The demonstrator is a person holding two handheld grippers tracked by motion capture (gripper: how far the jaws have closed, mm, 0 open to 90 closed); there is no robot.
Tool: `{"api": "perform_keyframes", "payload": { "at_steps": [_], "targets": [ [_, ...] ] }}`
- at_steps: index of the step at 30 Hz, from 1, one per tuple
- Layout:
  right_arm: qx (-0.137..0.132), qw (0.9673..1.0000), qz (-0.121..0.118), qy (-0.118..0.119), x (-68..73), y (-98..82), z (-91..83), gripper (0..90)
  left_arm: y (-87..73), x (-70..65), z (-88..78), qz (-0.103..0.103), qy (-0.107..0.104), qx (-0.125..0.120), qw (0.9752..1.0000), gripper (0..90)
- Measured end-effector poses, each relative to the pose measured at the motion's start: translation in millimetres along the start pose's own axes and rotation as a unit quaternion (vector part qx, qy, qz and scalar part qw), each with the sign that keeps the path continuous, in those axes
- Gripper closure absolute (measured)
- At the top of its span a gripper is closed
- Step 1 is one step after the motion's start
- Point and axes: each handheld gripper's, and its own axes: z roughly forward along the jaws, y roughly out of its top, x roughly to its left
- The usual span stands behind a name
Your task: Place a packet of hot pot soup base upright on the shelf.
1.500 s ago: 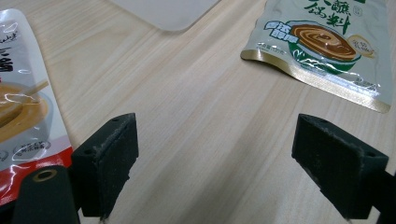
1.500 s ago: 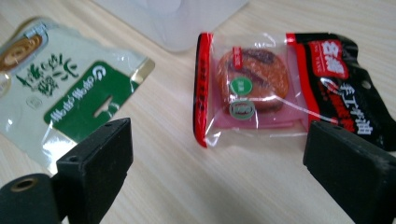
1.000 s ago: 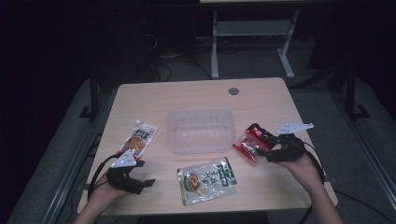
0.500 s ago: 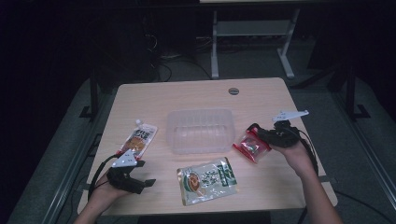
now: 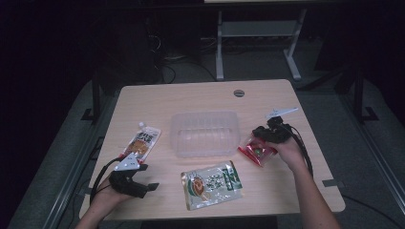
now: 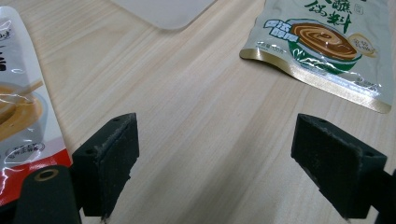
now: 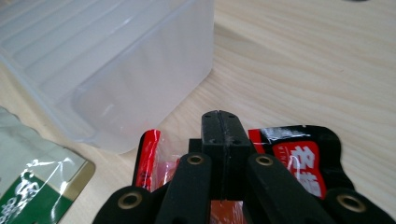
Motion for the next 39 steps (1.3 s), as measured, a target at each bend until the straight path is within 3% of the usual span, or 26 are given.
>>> {"api": "perform_keyframes", "payload": {
  "at_steps": [2, 9, 20, 28, 39],
  "targets": [
    [0.013, 0.9999, -0.001, 0.002, -0.1, -0.2, 11.1, 89.8, -0.8, -0.1, 0.0, -0.004, -0.001, -0.002, 1.0, 14.7],
    [0.045, 0.9989, -0.013, -0.003, 2.2, -5.1, 26.2, 89.8, -0.8, -0.2, 0.0, -0.002, -0.001, -0.001, 1.0, 14.7],
    [0.061, 0.9979, -0.02, 0.001, 3.1, -9.6, 29.7, 89.8, -1.1, -0.2, 0.0, -0.002, -0.003, 0.0, 1.0, 14.7],
    [0.079, 0.9963, -0.034, -0.004, 9.7, -16.6, 21.2, 89.8, -1.4, -0.9, -0.3, -0.003, -0.004, 0.0, 1.0, 14.7],
    [0.09, 0.9952, -0.038, 0.001, 18.1, -40.6, -7.2, 89.8, -0.8, -2.3, 1.1, -0.001, -0.005, 0.002, 1.0, 14.7]
  ]
}}
